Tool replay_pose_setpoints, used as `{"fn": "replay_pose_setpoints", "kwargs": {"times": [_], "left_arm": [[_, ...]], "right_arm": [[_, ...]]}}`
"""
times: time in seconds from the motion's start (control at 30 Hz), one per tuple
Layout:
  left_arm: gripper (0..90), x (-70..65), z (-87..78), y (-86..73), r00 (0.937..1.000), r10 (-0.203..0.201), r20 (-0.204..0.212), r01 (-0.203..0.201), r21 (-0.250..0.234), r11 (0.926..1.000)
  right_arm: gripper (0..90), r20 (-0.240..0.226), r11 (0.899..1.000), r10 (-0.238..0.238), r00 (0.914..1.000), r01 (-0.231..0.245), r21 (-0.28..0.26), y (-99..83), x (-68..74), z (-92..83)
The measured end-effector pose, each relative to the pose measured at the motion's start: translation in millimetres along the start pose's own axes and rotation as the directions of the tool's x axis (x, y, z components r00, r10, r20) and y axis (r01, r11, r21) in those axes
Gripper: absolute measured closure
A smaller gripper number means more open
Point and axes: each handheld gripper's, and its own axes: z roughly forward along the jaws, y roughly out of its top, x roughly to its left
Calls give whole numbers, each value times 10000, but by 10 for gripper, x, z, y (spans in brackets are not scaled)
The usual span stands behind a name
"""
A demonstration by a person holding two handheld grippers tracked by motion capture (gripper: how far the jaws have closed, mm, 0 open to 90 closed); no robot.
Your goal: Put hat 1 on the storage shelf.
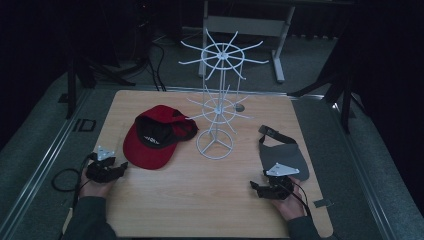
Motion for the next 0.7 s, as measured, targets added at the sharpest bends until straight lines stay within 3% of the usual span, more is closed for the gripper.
{"fn": "replay_pose_setpoints", "kwargs": {"times": [0.1,0.13,0.3,0.37,0.4,0.5,0.7], "left_arm": [[461,7,1,-4,9999,-128,56,128,-16,9999],[462,21,1,-16,9991,-342,254,343,-33,9994],[469,29,-8,-12,9989,-319,338,317,61,9995],[493,23,-11,-7,9991,-289,325,286,97,9995],[494,0,-19,22,9998,-30,188,25,274,9996],[505,-14,-33,53,9997,135,209,-141,321,9994],[507,-4,-173,152,9976,216,653,-216,-9,9998]], "right_arm": [[283,-19,10000,-17,10000,17,0,-1,1,-1],[283,-17,10000,-6,10000,6,4,-3,2,-2],[282,-15,10000,12,10000,-12,4,-4,4,-3],[282,-16,10000,10,10000,-10,4,-4,3,-3],[281,-19,10000,9,10000,-9,5,-3,4,-3],[281,-21,10000,-5,10000,5,0,-4,3,-3],[281,-14,10000,-2,10000,2,8,-6,5,-6]]}}
